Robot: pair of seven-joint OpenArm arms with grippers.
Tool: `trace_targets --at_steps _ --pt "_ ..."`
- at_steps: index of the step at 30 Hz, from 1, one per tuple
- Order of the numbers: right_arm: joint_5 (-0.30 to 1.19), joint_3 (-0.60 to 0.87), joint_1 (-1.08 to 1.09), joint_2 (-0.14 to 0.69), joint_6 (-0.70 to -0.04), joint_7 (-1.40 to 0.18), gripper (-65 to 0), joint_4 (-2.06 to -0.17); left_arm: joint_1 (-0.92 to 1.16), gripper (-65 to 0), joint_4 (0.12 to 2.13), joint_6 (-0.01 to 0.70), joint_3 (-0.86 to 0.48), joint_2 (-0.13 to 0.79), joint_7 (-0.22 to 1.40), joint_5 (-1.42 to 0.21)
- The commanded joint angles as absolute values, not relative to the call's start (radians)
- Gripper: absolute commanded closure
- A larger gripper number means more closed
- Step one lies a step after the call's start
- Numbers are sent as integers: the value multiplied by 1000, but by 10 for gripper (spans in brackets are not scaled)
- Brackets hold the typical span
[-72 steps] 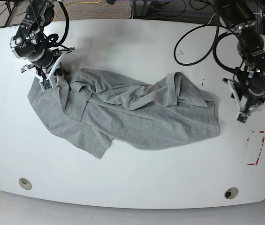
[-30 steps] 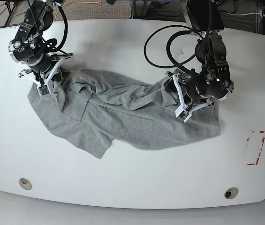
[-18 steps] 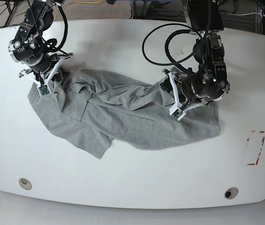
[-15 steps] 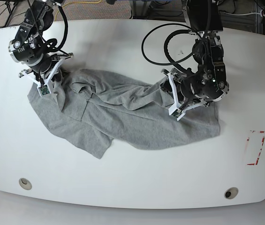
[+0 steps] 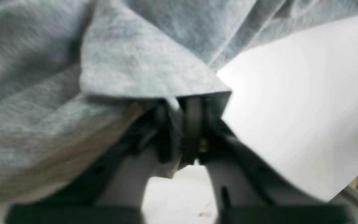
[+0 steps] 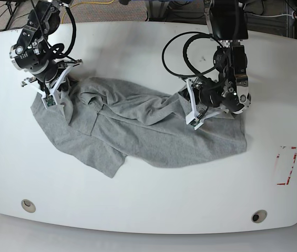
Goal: Layout the t-shirt on the table in an organized manner, then fold the t-shirt properly
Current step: 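Move the left gripper to the bunched shirt and grasp its edge, then pull the grasped edge away from the right gripper, spreading the shirt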
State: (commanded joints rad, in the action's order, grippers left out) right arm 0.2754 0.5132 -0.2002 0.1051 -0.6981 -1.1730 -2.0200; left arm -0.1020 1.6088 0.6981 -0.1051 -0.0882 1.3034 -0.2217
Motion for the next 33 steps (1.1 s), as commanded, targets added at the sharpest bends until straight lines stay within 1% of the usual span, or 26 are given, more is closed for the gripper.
trace_targets --at_steps 5,10,17,22,28,33 --pt "275 513 -199 105 -698 -1173 0 -2020 -99 -10 1707 698 -124 -84 1313 -220" --pt "275 515 -188 105 -698 -1173 0 -2020 -99 -10 1782 698 -125 -31 1339 -223" --pt "275 515 -185 105 -698 -1173 0 -2020 -94 -10 1827 698 -130 71 1388 -223" --pt "275 513 -185 105 -698 -1173 0 -2020 -48 -11 1879 698 -156 142 1396 -223" --pt "275 513 -191 105 -698 -1175 0 -2020 33 -13 1910 698 -157 239 1396 -226" --pt "275 513 -194 105 -698 -1176 0 -2020 96 -13 1910 698 -174 303 1396 -292"
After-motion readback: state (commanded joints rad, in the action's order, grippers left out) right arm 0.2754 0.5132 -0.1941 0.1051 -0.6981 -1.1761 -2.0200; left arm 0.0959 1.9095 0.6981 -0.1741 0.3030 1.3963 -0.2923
